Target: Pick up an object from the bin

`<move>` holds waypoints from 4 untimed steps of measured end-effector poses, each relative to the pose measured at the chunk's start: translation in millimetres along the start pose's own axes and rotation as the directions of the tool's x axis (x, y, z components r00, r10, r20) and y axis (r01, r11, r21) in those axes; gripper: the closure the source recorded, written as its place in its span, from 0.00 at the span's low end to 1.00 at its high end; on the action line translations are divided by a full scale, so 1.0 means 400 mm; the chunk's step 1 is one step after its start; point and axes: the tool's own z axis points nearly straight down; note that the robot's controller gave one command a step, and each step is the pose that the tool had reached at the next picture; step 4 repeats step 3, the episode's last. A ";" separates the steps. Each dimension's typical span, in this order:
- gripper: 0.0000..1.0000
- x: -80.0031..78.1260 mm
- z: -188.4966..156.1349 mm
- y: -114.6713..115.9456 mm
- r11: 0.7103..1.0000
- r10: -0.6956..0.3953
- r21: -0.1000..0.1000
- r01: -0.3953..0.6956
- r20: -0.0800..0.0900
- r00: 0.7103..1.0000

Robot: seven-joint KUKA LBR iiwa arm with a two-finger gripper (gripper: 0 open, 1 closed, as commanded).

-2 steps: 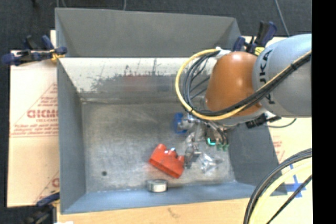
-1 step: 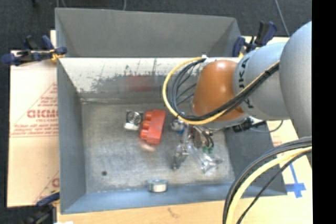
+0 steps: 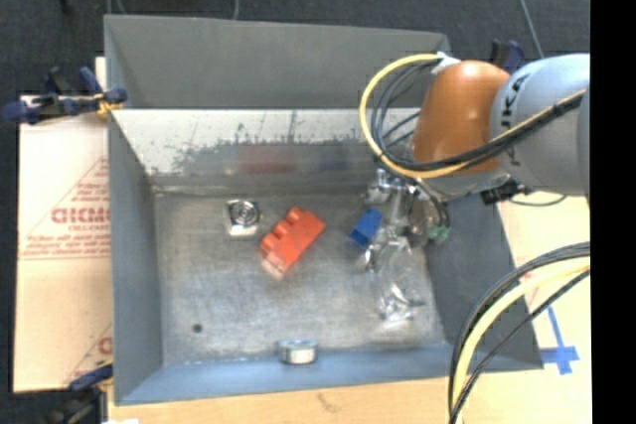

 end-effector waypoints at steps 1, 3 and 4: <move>0.00 -0.004 0.045 -0.022 0.992 0.124 -0.004 -0.124 -0.007 0.992; 1.00 -0.032 -0.398 -0.065 0.991 -0.131 -0.001 0.131 0.003 0.991; 1.00 -0.032 -0.398 -0.065 0.991 -0.131 -0.001 0.131 0.003 0.991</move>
Offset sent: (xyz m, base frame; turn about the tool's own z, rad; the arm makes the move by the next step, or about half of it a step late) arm -0.0001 -0.0093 -0.0191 0.1273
